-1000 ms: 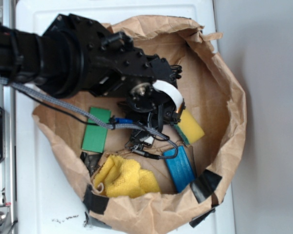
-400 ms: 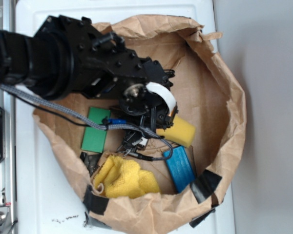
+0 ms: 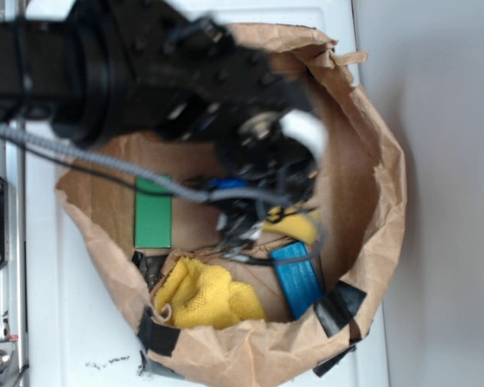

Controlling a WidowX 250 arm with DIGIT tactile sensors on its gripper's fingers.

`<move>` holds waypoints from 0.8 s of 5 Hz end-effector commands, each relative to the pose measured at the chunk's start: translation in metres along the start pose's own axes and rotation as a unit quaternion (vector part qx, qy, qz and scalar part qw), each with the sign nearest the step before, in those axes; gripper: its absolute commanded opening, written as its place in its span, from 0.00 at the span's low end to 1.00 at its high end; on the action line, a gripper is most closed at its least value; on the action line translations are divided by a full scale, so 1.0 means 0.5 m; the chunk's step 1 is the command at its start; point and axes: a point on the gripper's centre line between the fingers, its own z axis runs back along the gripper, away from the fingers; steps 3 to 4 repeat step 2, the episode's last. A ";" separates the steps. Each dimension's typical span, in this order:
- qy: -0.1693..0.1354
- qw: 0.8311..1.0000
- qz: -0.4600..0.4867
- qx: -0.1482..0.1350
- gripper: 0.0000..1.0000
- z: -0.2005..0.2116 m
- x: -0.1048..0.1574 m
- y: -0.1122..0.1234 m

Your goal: Grab the wood chip.

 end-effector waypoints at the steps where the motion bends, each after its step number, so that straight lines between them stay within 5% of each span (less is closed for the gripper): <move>1: -0.037 0.997 0.065 0.012 0.00 0.235 0.033 0.002; 4: -0.042 0.997 0.057 0.015 0.00 0.239 0.032 -0.004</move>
